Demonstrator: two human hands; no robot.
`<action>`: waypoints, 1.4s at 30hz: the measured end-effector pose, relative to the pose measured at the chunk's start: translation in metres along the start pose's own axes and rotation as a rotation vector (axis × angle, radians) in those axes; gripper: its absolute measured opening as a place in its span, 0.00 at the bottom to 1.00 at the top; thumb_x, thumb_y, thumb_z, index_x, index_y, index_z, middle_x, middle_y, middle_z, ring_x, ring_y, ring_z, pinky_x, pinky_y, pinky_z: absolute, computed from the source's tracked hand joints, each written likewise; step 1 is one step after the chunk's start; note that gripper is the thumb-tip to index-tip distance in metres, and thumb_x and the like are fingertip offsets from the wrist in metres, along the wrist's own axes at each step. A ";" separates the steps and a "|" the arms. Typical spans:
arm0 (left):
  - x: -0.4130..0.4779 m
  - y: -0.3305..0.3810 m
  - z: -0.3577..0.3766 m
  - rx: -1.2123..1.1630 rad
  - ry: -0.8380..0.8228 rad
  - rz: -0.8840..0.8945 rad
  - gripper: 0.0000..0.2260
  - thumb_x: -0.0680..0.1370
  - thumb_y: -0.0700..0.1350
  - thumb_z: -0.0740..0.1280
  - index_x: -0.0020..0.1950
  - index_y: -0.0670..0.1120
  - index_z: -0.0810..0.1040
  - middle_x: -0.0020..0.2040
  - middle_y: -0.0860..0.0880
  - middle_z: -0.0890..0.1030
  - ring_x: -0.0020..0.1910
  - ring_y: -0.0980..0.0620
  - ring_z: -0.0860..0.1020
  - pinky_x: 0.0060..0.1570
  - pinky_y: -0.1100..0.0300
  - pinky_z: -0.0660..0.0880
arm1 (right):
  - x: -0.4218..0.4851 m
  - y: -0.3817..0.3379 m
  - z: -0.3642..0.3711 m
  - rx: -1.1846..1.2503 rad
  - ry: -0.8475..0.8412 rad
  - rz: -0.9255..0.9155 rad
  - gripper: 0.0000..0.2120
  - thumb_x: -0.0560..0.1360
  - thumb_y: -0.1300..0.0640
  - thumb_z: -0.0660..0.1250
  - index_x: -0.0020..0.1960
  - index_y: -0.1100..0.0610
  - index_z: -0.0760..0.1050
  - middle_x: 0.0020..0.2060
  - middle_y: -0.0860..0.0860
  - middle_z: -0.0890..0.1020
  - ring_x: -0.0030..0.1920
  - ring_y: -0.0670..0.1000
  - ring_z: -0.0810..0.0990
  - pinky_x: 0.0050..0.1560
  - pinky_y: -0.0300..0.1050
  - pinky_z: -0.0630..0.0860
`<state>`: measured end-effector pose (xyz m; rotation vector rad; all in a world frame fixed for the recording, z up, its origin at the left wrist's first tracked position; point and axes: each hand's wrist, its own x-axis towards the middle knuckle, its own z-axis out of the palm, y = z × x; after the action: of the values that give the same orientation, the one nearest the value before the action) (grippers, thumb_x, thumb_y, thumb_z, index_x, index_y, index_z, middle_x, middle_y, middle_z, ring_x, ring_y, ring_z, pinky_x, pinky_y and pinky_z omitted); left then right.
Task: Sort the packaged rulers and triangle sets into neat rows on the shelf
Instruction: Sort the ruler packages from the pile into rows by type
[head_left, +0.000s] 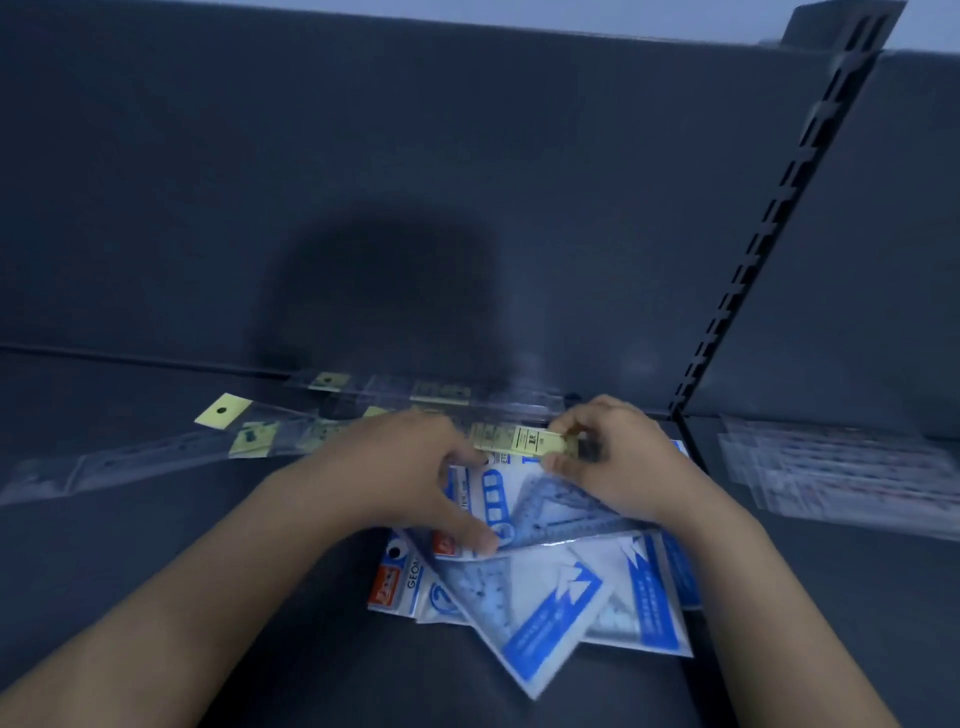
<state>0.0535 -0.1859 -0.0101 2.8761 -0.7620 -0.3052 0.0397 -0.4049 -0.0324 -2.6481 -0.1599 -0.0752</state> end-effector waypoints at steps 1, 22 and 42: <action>-0.002 -0.006 -0.002 -0.013 -0.038 -0.017 0.38 0.54 0.74 0.72 0.63 0.66 0.73 0.33 0.60 0.73 0.32 0.65 0.70 0.30 0.62 0.63 | 0.000 -0.001 0.000 -0.009 -0.003 -0.001 0.13 0.72 0.48 0.71 0.54 0.50 0.77 0.50 0.48 0.75 0.55 0.50 0.74 0.62 0.49 0.69; -0.011 -0.016 -0.008 -0.296 -0.182 0.269 0.24 0.63 0.53 0.79 0.49 0.62 0.67 0.51 0.67 0.70 0.50 0.71 0.69 0.39 0.74 0.68 | -0.005 -0.007 -0.019 0.090 0.040 0.048 0.10 0.69 0.61 0.71 0.39 0.49 0.72 0.31 0.42 0.78 0.28 0.43 0.75 0.31 0.37 0.72; -0.011 0.048 -0.051 -0.803 0.061 0.403 0.08 0.71 0.47 0.75 0.40 0.44 0.80 0.37 0.41 0.80 0.37 0.51 0.76 0.39 0.59 0.71 | -0.170 0.058 -0.119 -0.023 -0.052 0.262 0.08 0.76 0.62 0.65 0.47 0.50 0.79 0.38 0.44 0.81 0.37 0.40 0.79 0.42 0.40 0.75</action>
<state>0.0334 -0.2172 0.0506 1.9323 -0.9175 -0.3611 -0.1244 -0.5291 0.0314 -2.6699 0.1727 0.0791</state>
